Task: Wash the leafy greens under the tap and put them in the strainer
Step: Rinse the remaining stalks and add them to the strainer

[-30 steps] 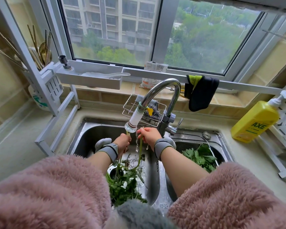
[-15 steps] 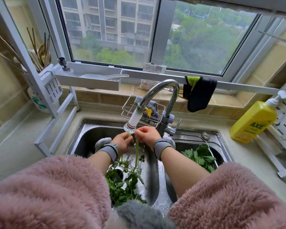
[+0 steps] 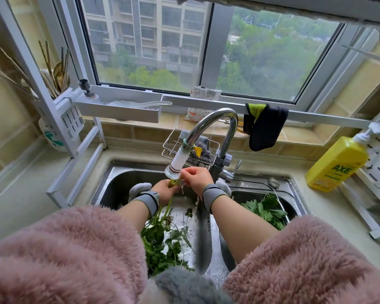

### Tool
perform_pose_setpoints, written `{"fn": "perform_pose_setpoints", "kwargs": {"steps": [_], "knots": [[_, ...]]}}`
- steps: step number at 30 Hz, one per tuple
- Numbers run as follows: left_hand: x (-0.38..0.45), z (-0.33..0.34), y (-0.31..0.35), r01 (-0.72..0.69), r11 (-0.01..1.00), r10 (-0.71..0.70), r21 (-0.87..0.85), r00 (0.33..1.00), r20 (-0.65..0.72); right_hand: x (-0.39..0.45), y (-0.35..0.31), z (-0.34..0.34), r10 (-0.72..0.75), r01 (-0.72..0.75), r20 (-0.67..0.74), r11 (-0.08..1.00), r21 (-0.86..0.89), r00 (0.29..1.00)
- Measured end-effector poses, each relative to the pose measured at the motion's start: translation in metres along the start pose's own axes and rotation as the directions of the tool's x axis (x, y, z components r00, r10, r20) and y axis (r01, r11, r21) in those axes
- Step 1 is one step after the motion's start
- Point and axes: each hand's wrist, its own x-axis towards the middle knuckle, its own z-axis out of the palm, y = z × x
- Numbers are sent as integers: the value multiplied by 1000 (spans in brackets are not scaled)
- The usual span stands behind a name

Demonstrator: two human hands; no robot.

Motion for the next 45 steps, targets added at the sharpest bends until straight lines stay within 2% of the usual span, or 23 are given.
{"fn": "perform_pose_setpoints", "kwargs": {"steps": [3,7,9,10,12,13,16,17,19,22,24,26,31,34,36,41,45], "knots": [[6,-1,-5,38,999,-38,5,995,-89,3,2,-2,36,-36,-10,998,48,999],[14,-4,-5,63,960,-118,-272,975,-191,0,6,2,143,-143,74,990,1,987],[18,-6,-5,76,923,-159,-377,968,-193,-1,11,7,164,-154,129,984,-87,978],[19,-7,-4,87,925,-164,-371,970,-180,-1,12,9,169,-151,155,981,-123,973],[20,-6,0,86,934,-149,-346,976,-160,-3,13,13,176,-155,201,981,-117,964],[22,-4,3,82,918,-149,-389,978,-147,-4,13,13,173,-158,218,984,-86,960],[22,-7,4,34,851,-146,-524,974,-173,-6,15,11,172,-167,250,985,-42,953],[21,-10,6,33,799,-155,-601,976,-153,-6,18,10,168,-166,267,986,-31,949],[21,-13,8,35,695,-149,-718,984,-96,-6,22,7,138,-116,275,989,-96,952],[18,-16,14,6,623,-126,-782,988,-93,-5,24,4,60,-24,216,986,-163,975],[18,-21,21,-32,604,-119,-796,984,-129,-3,23,4,48,-23,178,990,-140,983],[18,-27,27,-59,630,-109,-775,980,-164,-3,23,6,42,-21,158,991,-131,987],[20,-42,29,-92,655,-85,-750,977,-195,1,27,13,25,-28,219,1000,13,975],[22,-49,25,-96,661,-85,-744,976,-201,4,30,18,34,-31,180,999,-20,983],[21,-53,25,-100,666,-86,-739,974,-210,6,32,20,35,-17,165,994,-112,986],[19,-62,34,-151,663,-78,-734,960,-269,0,33,18,24,2,274,996,-93,961],[20,-71,39,-189,656,-72,-731,948,-310,3,33,20,44,29,261,963,-269,964]]}}
